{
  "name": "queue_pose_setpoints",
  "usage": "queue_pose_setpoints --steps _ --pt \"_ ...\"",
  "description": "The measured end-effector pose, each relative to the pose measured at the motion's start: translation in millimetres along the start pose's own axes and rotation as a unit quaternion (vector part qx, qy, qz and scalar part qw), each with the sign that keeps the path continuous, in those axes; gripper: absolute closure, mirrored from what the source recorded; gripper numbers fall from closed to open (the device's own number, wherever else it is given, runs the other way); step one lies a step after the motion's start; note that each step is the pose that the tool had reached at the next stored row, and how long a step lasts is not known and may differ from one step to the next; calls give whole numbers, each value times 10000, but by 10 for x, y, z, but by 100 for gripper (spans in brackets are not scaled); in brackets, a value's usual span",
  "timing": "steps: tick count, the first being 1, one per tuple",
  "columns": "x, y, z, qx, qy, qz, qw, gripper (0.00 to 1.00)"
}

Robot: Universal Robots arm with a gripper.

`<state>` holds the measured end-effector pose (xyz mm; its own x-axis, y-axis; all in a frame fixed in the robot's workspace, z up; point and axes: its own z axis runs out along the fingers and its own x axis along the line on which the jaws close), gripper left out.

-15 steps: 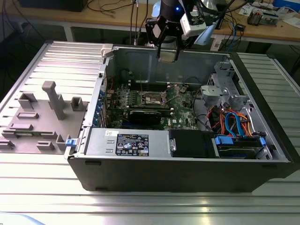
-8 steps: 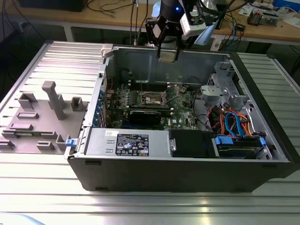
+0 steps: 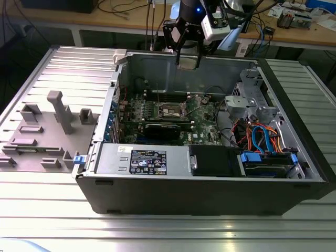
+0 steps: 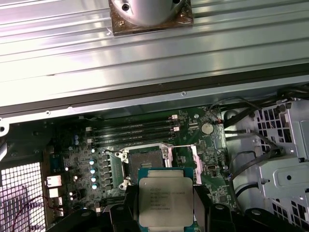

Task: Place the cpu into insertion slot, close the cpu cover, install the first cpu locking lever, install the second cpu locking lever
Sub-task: 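Place the cpu into insertion slot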

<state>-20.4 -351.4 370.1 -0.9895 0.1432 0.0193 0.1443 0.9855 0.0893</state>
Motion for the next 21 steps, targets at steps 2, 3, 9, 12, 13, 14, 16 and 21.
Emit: queue_pose_setpoints --steps 2,3,9,12,13,14,16,21 --pt "0 0 0 0 0 2 10000 46" --pt "0 0 0 0 0 3 10000 46" --pt "0 0 0 0 0 3 10000 46" --pt "0 0 0 0 -2 17 10000 46" --pt "0 0 0 -1 -2 26 10000 46" --pt "0 0 0 -1 -3 36 10000 46" --pt "0 0 0 -2 -7 72 10000 46" --pt "0 0 0 -2 -11 127 9999 46"
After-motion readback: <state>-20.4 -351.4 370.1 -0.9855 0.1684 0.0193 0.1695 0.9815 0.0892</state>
